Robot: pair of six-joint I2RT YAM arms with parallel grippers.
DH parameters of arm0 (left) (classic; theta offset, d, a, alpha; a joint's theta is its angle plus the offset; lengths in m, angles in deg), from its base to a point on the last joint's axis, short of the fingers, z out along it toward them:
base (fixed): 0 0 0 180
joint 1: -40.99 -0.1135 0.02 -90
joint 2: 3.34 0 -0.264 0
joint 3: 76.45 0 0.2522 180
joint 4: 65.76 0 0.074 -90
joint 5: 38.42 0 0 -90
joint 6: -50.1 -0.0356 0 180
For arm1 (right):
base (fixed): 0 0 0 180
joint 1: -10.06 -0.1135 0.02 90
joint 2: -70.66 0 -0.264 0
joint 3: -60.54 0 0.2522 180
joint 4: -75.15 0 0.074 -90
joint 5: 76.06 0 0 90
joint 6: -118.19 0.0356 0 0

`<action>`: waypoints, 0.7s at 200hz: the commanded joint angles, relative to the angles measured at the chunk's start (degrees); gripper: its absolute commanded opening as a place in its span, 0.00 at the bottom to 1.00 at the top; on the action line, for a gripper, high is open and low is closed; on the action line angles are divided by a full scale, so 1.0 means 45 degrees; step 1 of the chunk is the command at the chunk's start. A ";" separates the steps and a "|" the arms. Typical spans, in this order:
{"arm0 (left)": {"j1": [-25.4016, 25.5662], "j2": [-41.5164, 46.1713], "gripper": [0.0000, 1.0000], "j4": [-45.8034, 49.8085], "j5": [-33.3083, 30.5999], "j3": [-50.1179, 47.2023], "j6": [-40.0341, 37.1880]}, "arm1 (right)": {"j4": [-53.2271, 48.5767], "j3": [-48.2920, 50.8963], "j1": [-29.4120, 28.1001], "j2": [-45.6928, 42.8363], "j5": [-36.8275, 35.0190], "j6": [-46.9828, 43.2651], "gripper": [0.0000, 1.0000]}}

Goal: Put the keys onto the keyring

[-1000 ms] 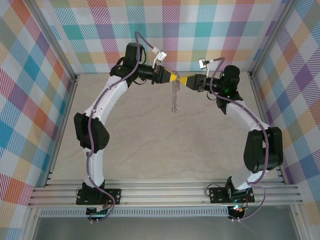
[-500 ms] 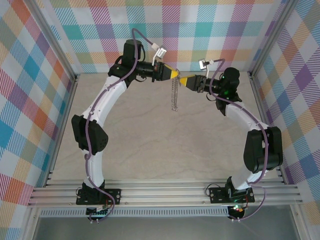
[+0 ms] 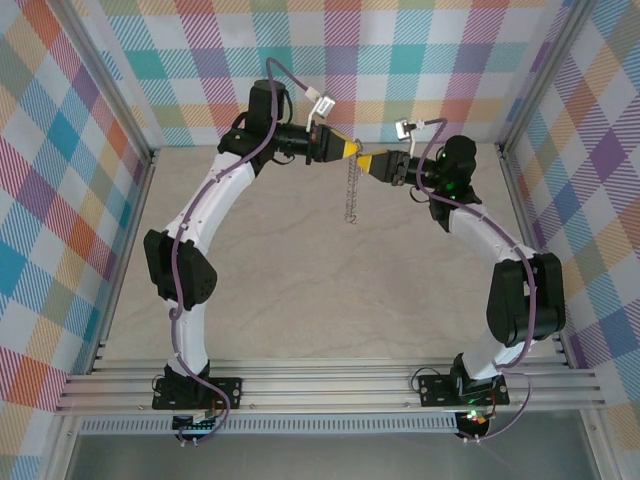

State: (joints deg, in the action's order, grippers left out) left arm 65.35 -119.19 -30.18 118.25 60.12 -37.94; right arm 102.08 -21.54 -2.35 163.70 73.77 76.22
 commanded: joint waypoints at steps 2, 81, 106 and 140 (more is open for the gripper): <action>0.0092 0.0595 0.00 -0.0698 -0.0023 -0.0004 0.0134 | -0.0124 0.0254 -0.0095 -0.0359 -0.0094 -0.0456 0.33; 0.0094 0.0850 0.00 -0.1412 -0.0563 -0.0322 0.0728 | -0.0442 0.0532 -0.0249 -0.0653 -0.0085 -0.0711 0.03; 0.0085 0.1154 0.00 -0.2571 -0.0815 -0.0906 0.1331 | -0.0617 0.0551 -0.0358 -0.0825 -0.0112 -0.0824 0.00; 0.0095 0.1770 0.00 -0.4802 -0.1405 -0.2323 0.2686 | -0.0916 0.0575 -0.0687 -0.1120 -0.0161 -0.1105 0.00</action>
State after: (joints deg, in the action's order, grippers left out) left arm 65.35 -115.98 -40.76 113.62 52.73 -31.41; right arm 98.32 -19.50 -4.03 161.23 72.83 73.62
